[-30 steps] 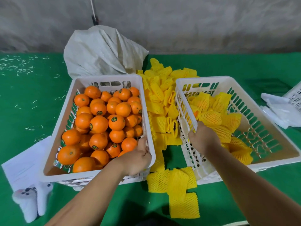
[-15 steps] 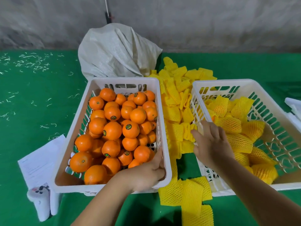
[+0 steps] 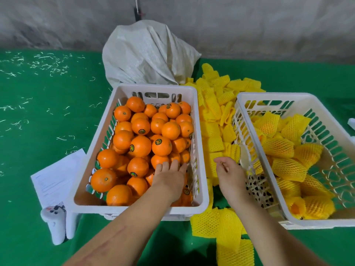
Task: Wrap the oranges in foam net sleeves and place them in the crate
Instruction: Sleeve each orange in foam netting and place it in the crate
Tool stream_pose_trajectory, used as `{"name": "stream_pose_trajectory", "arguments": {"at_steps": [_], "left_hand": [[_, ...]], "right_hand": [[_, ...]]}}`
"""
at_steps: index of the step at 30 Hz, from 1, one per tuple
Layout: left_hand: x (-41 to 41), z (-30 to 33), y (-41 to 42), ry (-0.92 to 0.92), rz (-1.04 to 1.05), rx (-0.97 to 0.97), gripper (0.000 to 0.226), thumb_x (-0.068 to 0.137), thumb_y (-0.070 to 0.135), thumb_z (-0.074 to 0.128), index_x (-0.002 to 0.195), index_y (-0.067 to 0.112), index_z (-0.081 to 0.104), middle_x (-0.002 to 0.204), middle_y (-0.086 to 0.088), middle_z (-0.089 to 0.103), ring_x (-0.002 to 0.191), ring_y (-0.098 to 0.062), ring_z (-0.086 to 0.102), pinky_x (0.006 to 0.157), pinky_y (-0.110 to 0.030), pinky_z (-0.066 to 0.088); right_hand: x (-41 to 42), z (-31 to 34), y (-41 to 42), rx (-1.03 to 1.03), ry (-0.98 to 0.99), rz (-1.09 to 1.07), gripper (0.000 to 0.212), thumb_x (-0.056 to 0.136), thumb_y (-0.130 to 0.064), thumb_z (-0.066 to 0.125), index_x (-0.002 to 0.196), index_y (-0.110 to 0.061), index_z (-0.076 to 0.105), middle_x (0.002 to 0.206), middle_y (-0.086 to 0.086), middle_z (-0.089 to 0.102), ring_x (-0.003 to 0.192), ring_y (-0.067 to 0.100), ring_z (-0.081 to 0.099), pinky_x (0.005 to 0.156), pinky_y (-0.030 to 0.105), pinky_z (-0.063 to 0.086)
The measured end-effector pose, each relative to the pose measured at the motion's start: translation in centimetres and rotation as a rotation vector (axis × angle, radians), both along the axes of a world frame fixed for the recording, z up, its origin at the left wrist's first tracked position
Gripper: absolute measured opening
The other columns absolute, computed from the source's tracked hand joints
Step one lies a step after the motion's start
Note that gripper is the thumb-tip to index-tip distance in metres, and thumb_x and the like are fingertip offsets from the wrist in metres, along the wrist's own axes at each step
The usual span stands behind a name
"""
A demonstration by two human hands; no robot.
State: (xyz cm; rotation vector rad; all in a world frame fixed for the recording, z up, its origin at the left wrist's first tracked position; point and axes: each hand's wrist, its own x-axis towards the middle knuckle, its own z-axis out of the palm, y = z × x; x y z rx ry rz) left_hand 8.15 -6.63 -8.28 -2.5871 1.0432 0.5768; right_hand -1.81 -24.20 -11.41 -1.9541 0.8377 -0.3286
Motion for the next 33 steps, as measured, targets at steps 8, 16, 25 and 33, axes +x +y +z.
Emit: {"name": "stream_pose_trajectory", "arguments": {"at_steps": [8,16,25,33], "left_hand": [[-0.2,3.0,0.3,0.130,0.160,-0.071,0.068,0.103,0.021,0.064,0.159,0.015,0.025,0.158,-0.010,0.036,0.145,-0.039,0.039,0.100,-0.046,0.051],[-2.6,5.2,4.3,0.435,0.514,-1.000,0.059,0.099,0.056,0.061,0.149,0.033,0.040,0.137,-0.004,0.043,0.110,-0.023,0.059,0.090,-0.040,0.053],[-5.6,5.6,2.1,1.167,0.715,-1.449,0.047,0.090,0.039,0.072,0.133,0.031,0.055,0.091,-0.015,0.075,0.074,-0.028,0.070,0.078,-0.045,0.060],[-6.3,5.5,1.9,1.099,0.665,-1.500,0.053,0.082,0.055,0.075,0.130,0.035,0.065,0.109,-0.008,0.071,0.076,-0.026,0.072,0.071,-0.038,0.060]], "right_hand": [[-1.4,3.5,3.7,0.469,-0.272,-0.054,0.030,0.093,-0.036,0.075,0.122,-0.036,0.067,0.114,-0.013,0.074,0.107,0.003,0.068,0.082,0.030,0.053],[-0.9,4.7,5.1,0.741,-0.296,-0.157,0.020,0.102,-0.024,0.062,0.119,-0.013,0.065,0.123,0.009,0.071,0.111,0.025,0.068,0.080,0.036,0.054],[-1.7,5.0,4.2,1.020,-0.278,-0.077,0.020,0.106,-0.011,0.054,0.115,0.000,0.067,0.102,0.019,0.076,0.083,0.019,0.074,0.068,0.028,0.059],[-2.0,6.0,3.6,0.469,-0.333,-0.227,0.012,0.102,-0.025,0.062,0.107,-0.024,0.072,0.095,-0.003,0.075,0.078,0.013,0.065,0.067,0.030,0.054]]}}
